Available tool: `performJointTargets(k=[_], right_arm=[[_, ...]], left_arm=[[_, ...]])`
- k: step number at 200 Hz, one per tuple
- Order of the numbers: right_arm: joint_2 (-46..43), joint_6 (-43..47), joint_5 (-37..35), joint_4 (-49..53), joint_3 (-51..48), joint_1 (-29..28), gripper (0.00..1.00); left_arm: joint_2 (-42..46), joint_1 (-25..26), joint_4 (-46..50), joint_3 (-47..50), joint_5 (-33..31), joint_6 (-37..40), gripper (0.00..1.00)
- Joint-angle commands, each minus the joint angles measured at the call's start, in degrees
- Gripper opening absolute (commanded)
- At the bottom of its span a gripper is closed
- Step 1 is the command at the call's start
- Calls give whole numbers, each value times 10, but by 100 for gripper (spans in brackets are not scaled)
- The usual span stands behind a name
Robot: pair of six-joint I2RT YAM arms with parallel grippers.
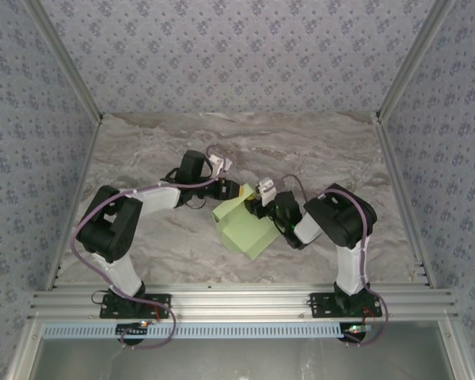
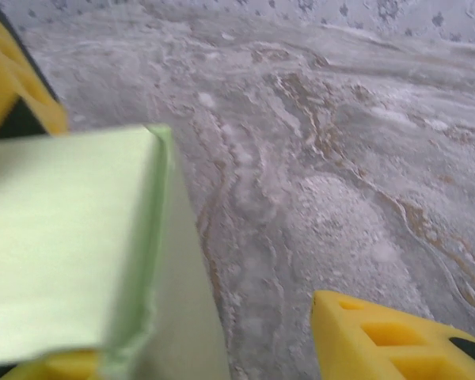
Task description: Fold the paper box
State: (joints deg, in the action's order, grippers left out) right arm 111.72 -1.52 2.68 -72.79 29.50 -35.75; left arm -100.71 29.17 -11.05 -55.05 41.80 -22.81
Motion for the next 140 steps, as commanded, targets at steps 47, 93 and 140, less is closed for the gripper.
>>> performJointTargets(k=[47,93,140], right_arm=[[-21,25,-55,-38,-7,-20,47],[-9,61,-115,-58,-8,-57,38],[-12,64,-138,-67,-8,-67,36]], left_arm=[[-27,7,49,-14,18,6,34],[-37,15,34,-11,25,-6,34],[-48,27,31,-10,33,-9,34]])
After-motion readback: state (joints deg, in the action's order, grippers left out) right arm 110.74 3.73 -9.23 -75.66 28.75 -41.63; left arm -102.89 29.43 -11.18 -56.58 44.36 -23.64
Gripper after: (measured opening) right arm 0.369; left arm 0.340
